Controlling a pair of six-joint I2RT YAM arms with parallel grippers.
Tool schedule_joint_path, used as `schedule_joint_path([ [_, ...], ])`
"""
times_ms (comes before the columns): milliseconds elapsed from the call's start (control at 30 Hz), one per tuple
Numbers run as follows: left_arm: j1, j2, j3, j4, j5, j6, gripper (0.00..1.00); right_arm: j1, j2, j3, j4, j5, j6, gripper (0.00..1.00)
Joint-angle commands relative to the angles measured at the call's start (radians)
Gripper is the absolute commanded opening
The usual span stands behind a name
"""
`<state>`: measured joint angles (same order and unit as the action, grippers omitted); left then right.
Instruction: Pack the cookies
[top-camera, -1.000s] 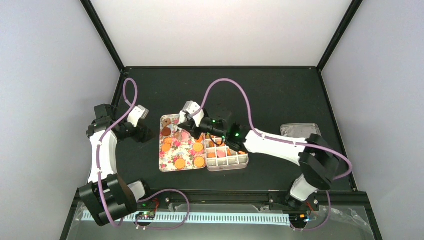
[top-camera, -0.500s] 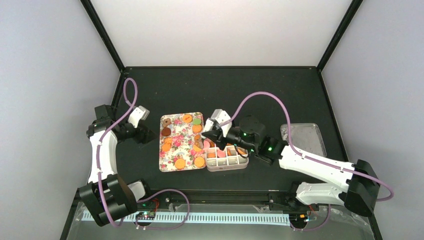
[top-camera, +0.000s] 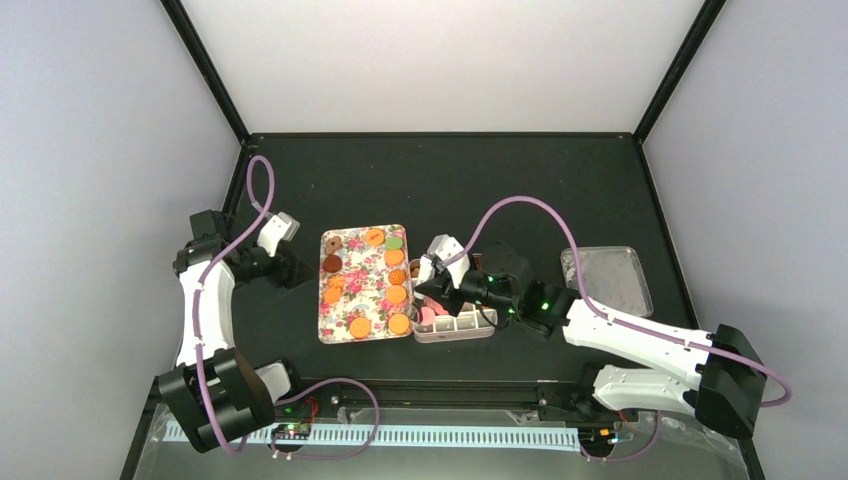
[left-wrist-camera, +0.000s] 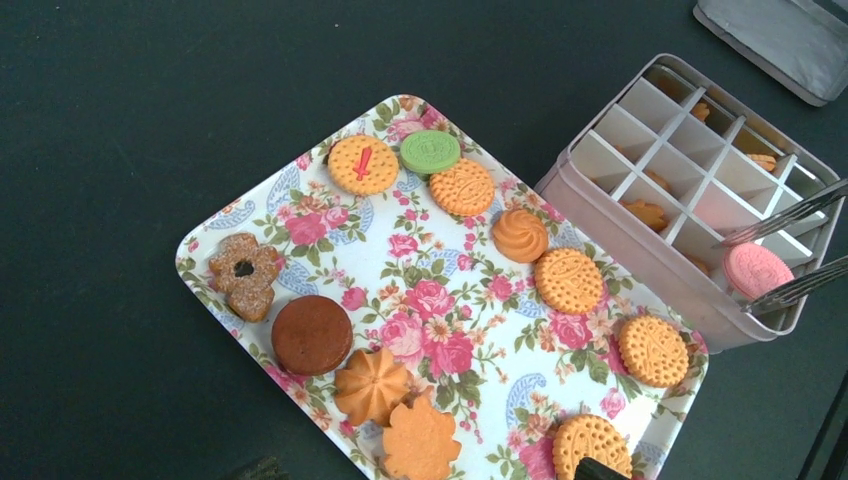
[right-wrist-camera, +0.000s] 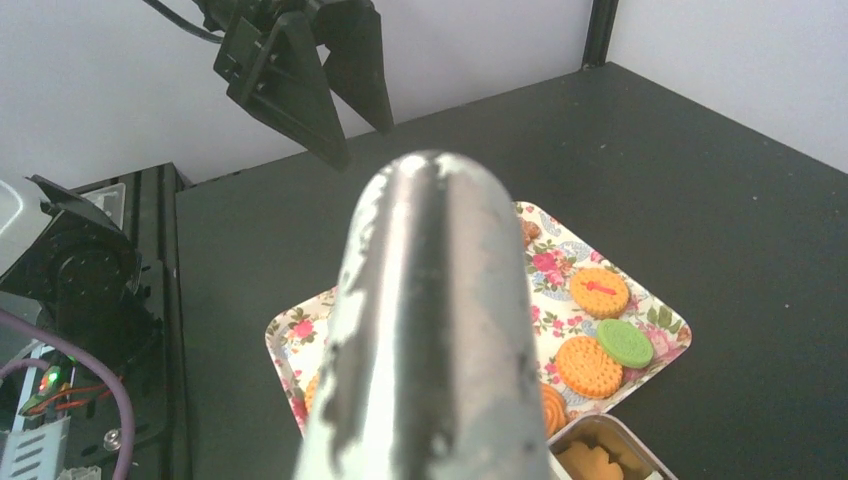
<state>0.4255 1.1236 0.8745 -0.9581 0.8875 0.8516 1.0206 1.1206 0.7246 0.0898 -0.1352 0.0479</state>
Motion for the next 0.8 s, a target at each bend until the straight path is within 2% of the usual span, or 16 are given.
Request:
schedule_joint_path([
  [0, 0.005, 0.002, 0.034, -0.026, 0.05, 0.037, 0.77, 0.004, -0.032, -0.012, 0.012, -0.014, 0.018, 0.15],
  [133, 0.004, 0.004, 0.034, -0.029, 0.053, 0.039, 0.78, 0.004, -0.029, -0.011, -0.005, -0.012, 0.014, 0.28],
  [233, 0.005, 0.003, 0.034, -0.035, 0.059, 0.045, 0.77, 0.004, -0.028, -0.007, -0.01, -0.006, 0.015, 0.34],
  [533, 0.005, 0.007, 0.035, -0.054, 0.062, 0.064, 0.78, 0.004, -0.041, 0.019, -0.014, -0.025, 0.027, 0.39],
  [767, 0.004, 0.009, 0.037, -0.067, 0.066, 0.074, 0.77, 0.003, -0.037, 0.021, 0.019, -0.015, 0.046, 0.38],
])
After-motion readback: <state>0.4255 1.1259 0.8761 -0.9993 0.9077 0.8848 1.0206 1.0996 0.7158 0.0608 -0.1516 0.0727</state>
